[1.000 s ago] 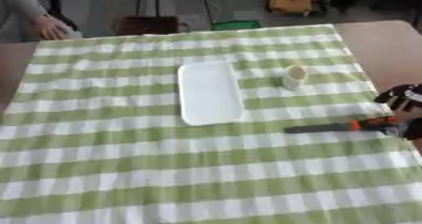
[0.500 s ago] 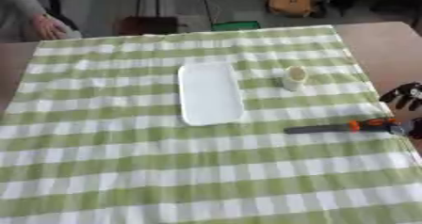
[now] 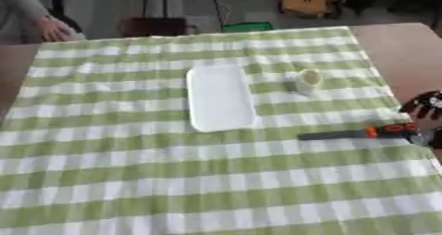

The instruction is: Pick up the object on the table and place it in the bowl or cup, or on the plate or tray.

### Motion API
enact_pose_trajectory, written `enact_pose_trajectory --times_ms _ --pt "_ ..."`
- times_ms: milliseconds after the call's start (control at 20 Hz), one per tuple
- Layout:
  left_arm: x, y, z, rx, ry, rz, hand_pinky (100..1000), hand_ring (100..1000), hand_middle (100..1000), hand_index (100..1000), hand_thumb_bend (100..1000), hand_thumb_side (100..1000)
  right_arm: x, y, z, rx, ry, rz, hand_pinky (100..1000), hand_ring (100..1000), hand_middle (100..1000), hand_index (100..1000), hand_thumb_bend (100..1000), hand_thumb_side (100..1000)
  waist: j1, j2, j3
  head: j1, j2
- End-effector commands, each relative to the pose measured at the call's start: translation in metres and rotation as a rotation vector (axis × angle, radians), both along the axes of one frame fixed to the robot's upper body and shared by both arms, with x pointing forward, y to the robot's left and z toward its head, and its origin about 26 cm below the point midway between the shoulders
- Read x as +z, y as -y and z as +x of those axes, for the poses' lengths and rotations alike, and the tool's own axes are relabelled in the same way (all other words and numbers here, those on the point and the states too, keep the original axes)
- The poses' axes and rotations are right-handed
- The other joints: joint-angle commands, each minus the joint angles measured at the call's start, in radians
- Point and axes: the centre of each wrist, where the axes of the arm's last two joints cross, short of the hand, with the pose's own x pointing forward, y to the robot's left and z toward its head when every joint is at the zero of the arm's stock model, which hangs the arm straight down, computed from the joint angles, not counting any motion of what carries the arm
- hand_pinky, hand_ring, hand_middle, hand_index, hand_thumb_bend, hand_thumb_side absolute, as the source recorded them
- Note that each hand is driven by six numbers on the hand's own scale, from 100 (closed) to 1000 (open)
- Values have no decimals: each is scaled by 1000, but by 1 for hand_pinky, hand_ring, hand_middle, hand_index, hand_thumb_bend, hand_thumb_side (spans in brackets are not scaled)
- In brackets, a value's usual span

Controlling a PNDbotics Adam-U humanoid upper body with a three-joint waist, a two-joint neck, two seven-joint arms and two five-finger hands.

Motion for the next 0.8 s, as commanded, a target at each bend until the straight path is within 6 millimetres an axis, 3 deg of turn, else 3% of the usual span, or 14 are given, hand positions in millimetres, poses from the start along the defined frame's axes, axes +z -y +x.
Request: enact_pose_trajectory --times_ms 50,800 --pt "10 -4 -2 3 23 34 570 713 813 846 639 811 15 6 1 -3 24 -60 716 757 777 830 302 283 -1 -16 1 -1 6" --pt "10 -3 -2 1 25 36 571 713 814 846 639 811 15 -5 5 39 48 -181 716 756 721 793 292 288 -1 -17 3 -4 9"
